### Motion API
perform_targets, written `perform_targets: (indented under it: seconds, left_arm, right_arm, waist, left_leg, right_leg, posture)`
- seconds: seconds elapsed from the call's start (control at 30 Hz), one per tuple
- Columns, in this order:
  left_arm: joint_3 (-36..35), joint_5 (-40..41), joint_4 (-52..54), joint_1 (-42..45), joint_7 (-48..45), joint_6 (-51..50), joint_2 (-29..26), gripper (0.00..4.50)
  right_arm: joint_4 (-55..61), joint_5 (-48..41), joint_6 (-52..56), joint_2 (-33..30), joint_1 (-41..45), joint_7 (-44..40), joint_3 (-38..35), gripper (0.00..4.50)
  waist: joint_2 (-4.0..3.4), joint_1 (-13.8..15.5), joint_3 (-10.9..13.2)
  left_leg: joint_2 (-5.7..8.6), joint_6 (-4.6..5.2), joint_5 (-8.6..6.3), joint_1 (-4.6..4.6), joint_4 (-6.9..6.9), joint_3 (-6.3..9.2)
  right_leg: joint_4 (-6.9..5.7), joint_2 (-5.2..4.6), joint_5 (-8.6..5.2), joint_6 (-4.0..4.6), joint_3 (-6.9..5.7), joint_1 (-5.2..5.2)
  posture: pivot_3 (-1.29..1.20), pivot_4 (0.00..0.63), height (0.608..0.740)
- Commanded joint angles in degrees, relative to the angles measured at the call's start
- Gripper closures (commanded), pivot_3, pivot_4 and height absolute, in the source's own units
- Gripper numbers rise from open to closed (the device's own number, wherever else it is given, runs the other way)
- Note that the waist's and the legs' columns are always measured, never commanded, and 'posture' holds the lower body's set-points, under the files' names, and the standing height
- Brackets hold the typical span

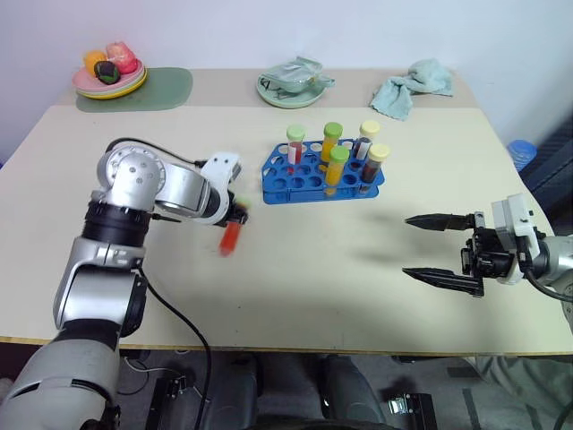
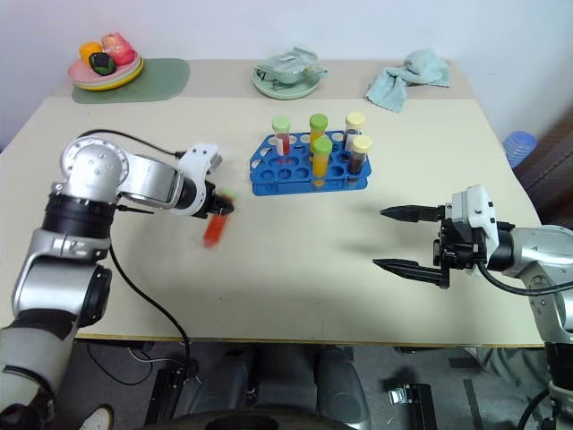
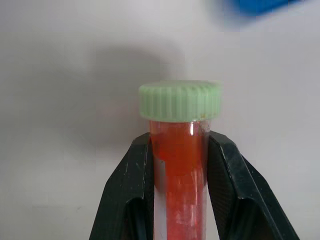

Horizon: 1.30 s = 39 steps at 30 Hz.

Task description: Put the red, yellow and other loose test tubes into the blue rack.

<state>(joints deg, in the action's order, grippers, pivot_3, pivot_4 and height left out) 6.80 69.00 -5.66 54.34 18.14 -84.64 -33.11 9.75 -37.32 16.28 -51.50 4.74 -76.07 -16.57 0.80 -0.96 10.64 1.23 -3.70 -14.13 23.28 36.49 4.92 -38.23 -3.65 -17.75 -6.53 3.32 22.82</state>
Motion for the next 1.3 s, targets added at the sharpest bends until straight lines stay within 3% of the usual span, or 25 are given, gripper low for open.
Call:
perform_targets:
  seconds: [0.03, 0.1, 0.17, 0.33, 0.47, 0.7, 0.87, 1.3]
  left_arm:
    - [-6.28, -5.08, 16.64, -6.46, -11.31, 13.54, -2.07, 3.66]
    - [-9.84, -6.5, 20.7, -11.39, -16.92, 19.5, -1.94, 3.66]
    - [-6.54, -16.86, 23.86, -15.6, -22.57, 29.19, -4.9, 3.66]
    - [1.51, -43.01, 18.56, -22.44, -35.82, 65.9, -2.79, 3.66]
    - [1.7, -50.59, 10.22, -22.21, -36.26, 79.89, 5.62, 3.66]
    - [-0.24, -51.9, 1.17, -22.28, -41.33, 92.3, 17.45, 3.66]
    - [-0.53, -58.1, -15.37, -17.45, -36.95, 103.63, 26.99, 3.66]
    - [-2.97, -61.58, -37.8, -7.8, -36.69, 118.22, 35.51, 3.66]
  right_arm:
    - [2.11, -0.81, -0.74, 1.38, -1.5, 1.9, -2.47, 0.0]
    - [2.67, -1.07, -0.63, 2.45, -1.76, 3.54, -2.75, 0.0]
    - [3.94, -1.43, -0.16, 4.45, -1.45, 6.65, -2.36, 0.0]
    - [5.03, -0.71, 0.03, 7.47, -0.2, 10.14, -0.6, 0.0]
    - [4.54, -0.25, -0.22, 7.67, 0.29, 10.37, -0.01, 0.0]
    - [3.73, -0.35, 0.28, 7.1, 2.13, 10.52, -0.09, 0.0]
    - [4.68, -0.63, 1.44, 6.86, 2.65, 10.8, 0.24, 0.0]
    - [6.58, -2.11, 4.86, 3.33, 2.43, 10.18, -2.71, 0.0]
  waist:
    - [-0.1, -0.01, -0.06]
    - [-0.17, 0.12, -0.1]
    - [-0.16, -0.01, -0.09]
    - [-0.16, 0.48, -0.09]
    - [-0.11, 1.38, -0.06]
    - [-0.11, 1.47, -0.06]
    - [-0.11, 1.65, -0.06]
    - [-0.07, 1.59, -0.04]
  left_leg:
    - [0.0, -0.02, 0.01, 0.04, 0.02, -0.01]
    - [0.01, -0.02, 0.01, 0.01, 0.04, -0.06]
    - [0.01, -0.01, 0.01, 0.0, 0.1, -0.07]
    - [0.07, 0.05, -0.03, -0.01, 0.23, -0.06]
    - [0.11, 0.58, -0.33, 0.09, 0.51, -0.04]
    - [0.11, 0.77, -0.44, 0.11, 0.6, -0.05]
    - [0.11, 0.83, -0.47, 0.07, 0.67, -0.05]
    - [0.16, 0.93, -0.53, 0.11, 0.7, -0.06]
  right_leg:
    - [-0.01, 0.0, 0.01, 0.01, 0.0, 0.08]
    - [-0.03, -0.02, 0.01, 0.01, 0.02, 0.05]
    - [-0.05, 0.02, 0.02, 0.02, 0.02, 0.01]
    - [0.03, 0.04, 0.04, 0.0, -0.02, -0.17]
    - [0.18, -0.02, 0.08, -0.06, -0.1, -0.28]
    - [0.18, -0.01, 0.12, -0.14, -0.11, -0.28]
    - [0.13, 0.01, 0.14, -0.18, -0.12, -0.32]
    - [0.15, -0.01, 0.16, -0.24, -0.12, -0.3]
  posture:
    - [0.0, 0.15, 0.74]
    - [0.0, 0.15, 0.74]
    - [0.0, 0.15, 0.74]
    - [0.0, 0.15, 0.74]
    - [0.0, 0.15, 0.74]
    - [0.0, 0.15, 0.74]
    - [0.0, 0.15, 0.74]
    - [0.0, 0.15, 0.74]
